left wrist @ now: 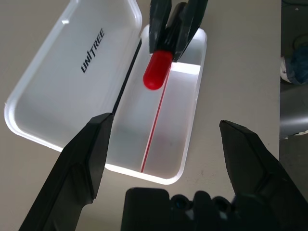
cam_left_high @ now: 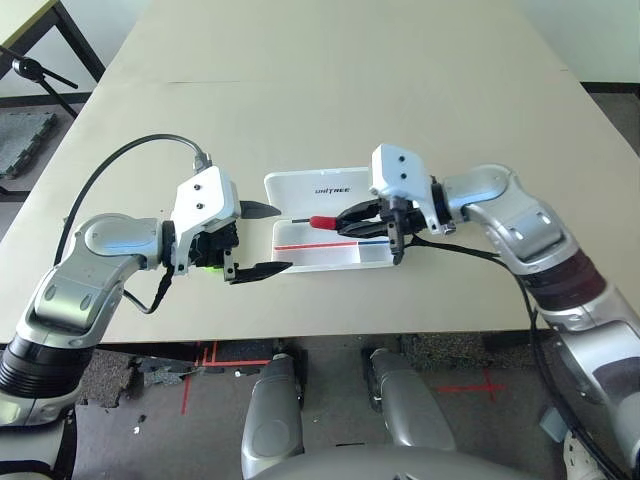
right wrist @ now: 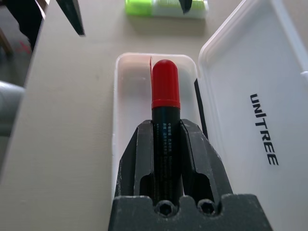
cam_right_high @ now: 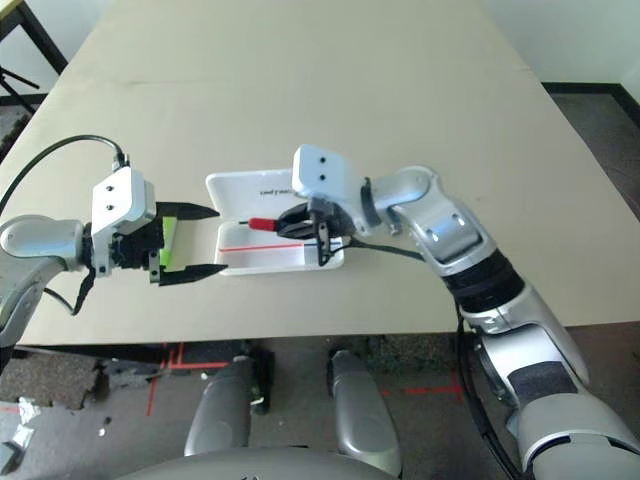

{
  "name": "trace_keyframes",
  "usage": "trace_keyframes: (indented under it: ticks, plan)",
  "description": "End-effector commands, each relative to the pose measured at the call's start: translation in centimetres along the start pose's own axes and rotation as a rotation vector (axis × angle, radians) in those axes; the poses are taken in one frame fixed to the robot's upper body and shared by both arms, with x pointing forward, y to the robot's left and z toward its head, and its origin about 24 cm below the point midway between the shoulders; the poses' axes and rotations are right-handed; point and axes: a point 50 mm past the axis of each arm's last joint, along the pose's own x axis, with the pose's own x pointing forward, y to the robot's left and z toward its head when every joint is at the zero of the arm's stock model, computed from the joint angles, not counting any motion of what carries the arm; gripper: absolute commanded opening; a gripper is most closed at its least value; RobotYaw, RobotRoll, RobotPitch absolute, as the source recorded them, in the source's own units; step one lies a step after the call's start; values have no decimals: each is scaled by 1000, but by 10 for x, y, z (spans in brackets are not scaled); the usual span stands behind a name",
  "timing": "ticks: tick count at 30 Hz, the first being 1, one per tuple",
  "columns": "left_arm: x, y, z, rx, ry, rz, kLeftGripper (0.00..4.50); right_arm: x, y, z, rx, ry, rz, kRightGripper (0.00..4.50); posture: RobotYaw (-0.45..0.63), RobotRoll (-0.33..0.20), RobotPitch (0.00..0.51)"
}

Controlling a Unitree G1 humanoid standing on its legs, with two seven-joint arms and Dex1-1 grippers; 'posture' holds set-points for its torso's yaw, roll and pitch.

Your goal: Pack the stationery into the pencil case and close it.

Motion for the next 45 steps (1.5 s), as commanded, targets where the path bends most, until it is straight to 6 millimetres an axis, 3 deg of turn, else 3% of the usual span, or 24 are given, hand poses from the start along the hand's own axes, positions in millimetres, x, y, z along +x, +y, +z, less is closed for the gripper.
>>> trace_keyframes:
  ticks: [1,8,9,14,18,25,31,36,45]
  plan:
    - [-1,-4,1,10,15,0,4500,8,0,-1,-53,26,-3,508,20,0,202]
    - [0,-6,2,2,4,8,4500,15,-1,-8,-145,85,-20,508,22,0,204]
    - [1,-6,2,1,0,9,4500,16,-1,-8,-154,88,-23,1238,22,0,204]
    - [0,-6,2,-3,-4,16,4500,16,-1,-4,-146,50,-37,3021,27,0,203]
    - [-1,-6,2,-16,-5,35,4500,0,0,-5,-48,25,-21,4463,31,0,203]
    - [-4,-7,-1,-45,7,67,4500,-48,0,-22,130,48,-14,4463,34,0,204]
    - [-4,-9,-3,-77,38,105,4500,-82,1,-23,187,19,1,4463,34,0,203]
    - [-8,-5,-13,-151,164,204,4500,-91,3,-25,208,19,-1,4463,33,0,199]
    - [-15,15,-30,-296,337,512,4500,-85,7,-29,217,21,-6,4463,33,0,200]
